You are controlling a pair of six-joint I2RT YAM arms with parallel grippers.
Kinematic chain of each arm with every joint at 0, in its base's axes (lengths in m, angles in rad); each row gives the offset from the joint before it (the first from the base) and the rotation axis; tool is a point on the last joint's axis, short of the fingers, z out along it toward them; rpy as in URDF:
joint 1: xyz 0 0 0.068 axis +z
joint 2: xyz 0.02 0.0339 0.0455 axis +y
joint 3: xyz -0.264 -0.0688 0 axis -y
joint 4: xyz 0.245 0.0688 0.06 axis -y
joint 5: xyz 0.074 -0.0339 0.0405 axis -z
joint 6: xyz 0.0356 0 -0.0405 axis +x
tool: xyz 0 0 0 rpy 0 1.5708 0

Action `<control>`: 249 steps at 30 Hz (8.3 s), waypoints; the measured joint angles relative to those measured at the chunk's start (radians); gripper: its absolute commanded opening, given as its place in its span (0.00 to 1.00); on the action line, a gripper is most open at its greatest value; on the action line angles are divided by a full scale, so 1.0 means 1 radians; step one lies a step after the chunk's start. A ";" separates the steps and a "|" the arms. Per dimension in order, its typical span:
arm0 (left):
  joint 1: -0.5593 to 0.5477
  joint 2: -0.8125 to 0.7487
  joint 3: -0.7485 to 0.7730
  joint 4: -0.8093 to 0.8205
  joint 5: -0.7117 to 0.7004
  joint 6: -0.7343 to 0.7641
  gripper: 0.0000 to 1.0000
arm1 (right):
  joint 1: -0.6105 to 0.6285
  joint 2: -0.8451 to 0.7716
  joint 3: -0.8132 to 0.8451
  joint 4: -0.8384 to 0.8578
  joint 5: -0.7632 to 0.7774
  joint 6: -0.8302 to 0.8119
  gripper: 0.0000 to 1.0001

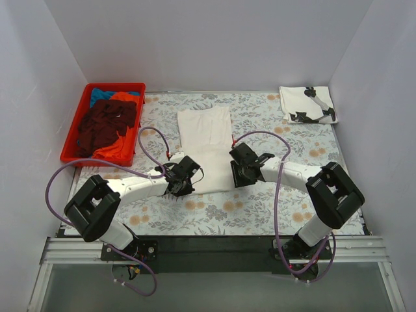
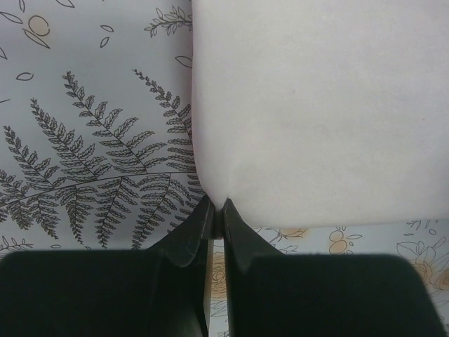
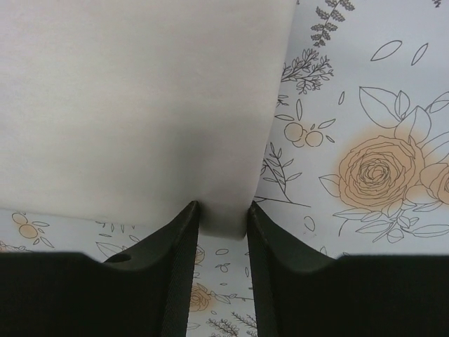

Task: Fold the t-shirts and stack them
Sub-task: Fold the tshirt

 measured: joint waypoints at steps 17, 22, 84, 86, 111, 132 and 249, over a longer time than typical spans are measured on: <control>-0.058 -0.043 -0.011 -0.091 0.046 -0.022 0.00 | 0.017 -0.040 -0.047 0.013 -0.093 0.007 0.01; -0.289 -0.154 -0.022 -0.316 0.136 -0.149 0.00 | 0.205 -0.229 -0.176 -0.179 -0.193 0.066 0.01; -0.694 -0.385 0.145 -0.479 0.301 -0.333 0.00 | 0.346 -0.639 0.156 -0.861 -0.511 -0.011 0.01; -0.612 -0.386 0.196 -0.497 0.278 -0.315 0.00 | 0.333 -0.592 0.240 -0.864 -0.477 -0.017 0.01; 0.044 -0.172 0.280 -0.296 0.361 0.067 0.00 | -0.274 -0.270 0.352 -0.756 -0.467 -0.347 0.01; 0.142 0.177 0.393 -0.074 0.359 0.193 0.00 | -0.443 -0.019 0.344 -0.556 -0.450 -0.391 0.01; -0.049 -0.101 -0.044 0.489 0.372 0.022 0.35 | -0.662 -0.404 -0.755 1.160 -1.243 0.394 0.49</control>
